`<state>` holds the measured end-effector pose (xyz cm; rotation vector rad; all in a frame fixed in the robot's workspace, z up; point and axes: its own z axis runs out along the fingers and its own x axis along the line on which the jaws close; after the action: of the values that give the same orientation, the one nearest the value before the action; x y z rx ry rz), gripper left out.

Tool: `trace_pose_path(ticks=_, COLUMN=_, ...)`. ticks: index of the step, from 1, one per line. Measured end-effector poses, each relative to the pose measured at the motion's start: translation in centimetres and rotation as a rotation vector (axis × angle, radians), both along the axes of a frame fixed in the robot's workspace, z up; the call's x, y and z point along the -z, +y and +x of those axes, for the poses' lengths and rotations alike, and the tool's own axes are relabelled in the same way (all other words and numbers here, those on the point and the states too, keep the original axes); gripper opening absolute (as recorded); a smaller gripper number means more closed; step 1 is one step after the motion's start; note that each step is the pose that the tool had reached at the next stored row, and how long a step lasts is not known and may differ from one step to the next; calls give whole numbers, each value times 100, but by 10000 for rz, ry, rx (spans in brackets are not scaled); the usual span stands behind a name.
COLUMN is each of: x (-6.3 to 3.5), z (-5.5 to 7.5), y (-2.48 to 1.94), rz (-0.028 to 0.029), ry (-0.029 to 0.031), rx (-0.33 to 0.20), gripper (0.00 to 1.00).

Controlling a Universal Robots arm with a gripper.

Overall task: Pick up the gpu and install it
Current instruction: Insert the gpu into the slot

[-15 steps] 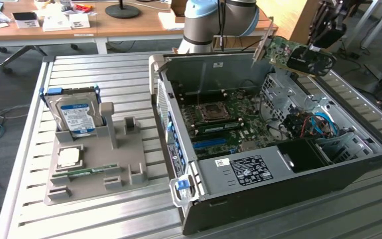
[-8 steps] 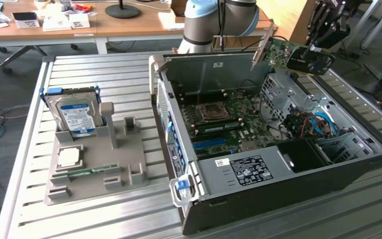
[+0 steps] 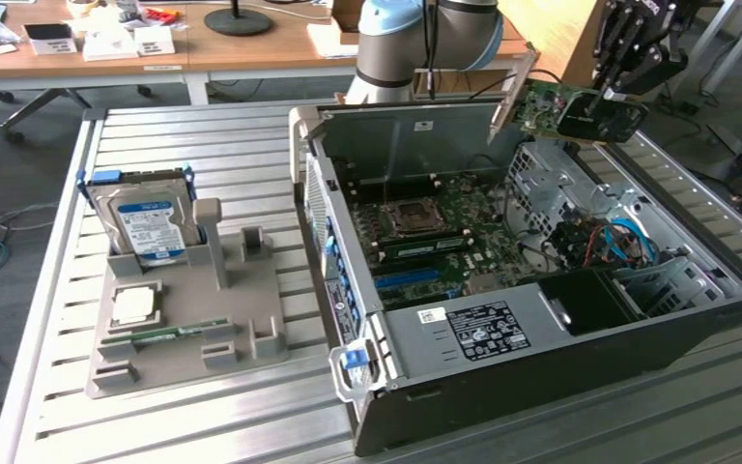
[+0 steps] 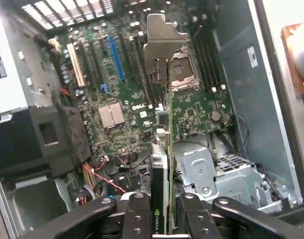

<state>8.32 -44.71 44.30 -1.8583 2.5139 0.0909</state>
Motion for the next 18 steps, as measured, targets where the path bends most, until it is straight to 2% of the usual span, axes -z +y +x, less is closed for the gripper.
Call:
trace_pose_path(ticks=9, x=3, z=0, y=0, rz=0, ry=0, rx=-1365, gripper=27)
trace_pose_path(ticks=18, x=5, z=-5, y=0, rz=0, ry=-1, rx=-2248, gripper=27)
